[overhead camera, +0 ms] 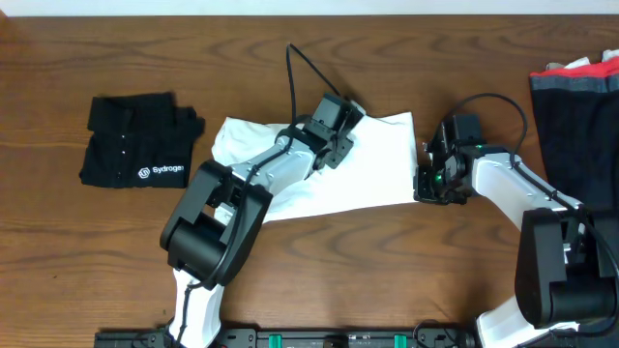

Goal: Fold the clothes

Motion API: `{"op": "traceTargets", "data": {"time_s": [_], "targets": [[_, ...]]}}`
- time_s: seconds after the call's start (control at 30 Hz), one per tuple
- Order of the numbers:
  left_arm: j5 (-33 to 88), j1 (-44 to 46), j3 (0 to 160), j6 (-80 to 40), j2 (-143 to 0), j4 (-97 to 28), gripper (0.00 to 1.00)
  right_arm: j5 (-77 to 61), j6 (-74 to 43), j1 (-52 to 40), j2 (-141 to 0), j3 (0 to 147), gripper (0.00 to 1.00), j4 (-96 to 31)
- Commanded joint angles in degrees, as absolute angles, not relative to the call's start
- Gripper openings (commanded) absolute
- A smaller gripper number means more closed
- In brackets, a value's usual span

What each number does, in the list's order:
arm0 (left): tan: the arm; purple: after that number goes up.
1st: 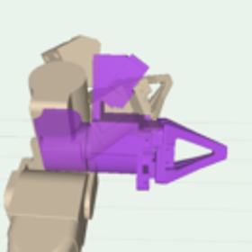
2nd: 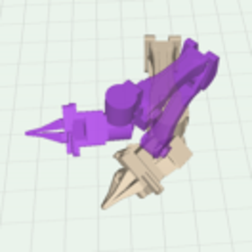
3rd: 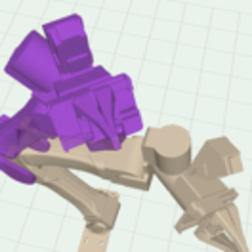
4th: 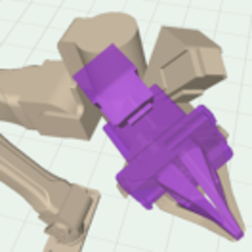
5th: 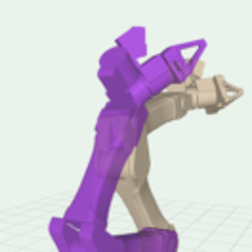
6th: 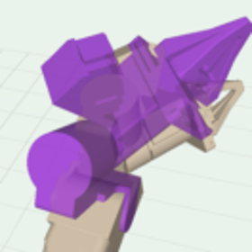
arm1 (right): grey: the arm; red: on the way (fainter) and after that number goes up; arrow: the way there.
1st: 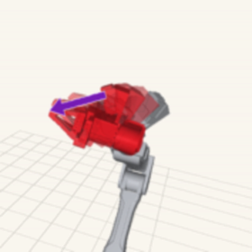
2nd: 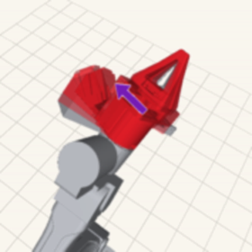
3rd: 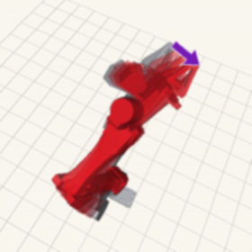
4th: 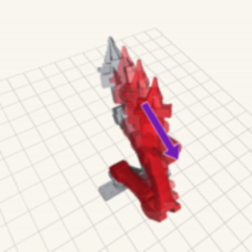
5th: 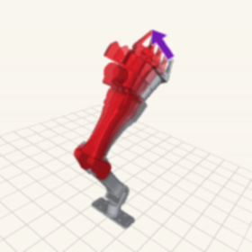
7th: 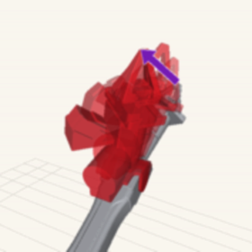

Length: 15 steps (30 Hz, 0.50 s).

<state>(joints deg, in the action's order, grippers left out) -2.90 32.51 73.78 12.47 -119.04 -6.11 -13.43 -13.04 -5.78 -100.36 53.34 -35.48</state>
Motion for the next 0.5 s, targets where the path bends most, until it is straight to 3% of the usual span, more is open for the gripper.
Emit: {"op": "traceTargets", "data": {"time_s": [0.0,0.07,0.3,0.47], "targets": [[-18.3,31.2,73.4,8.9,-119.6,-7.4,0.5,-8.9,-13.7,-6.2,-102.3,51.2,0.04,-35.7],[-18.7,31.2,73.4,8.9,-119.6,-8.8,0.51,-8.6,-13.7,-6.2,-102.3,51.2,0.04,-35.8],[-18.8,31.2,73.4,8.9,-118.9,-11.5,0.93,-5.8,-13.7,-6.2,-102.3,51.2,0.04,-37.8],[-21.8,31.2,73.4,8.8,-115.6,-12.1,0.96,-5.8,-13.7,-6.2,-102.3,51.2,0.04,-38.2]]}}
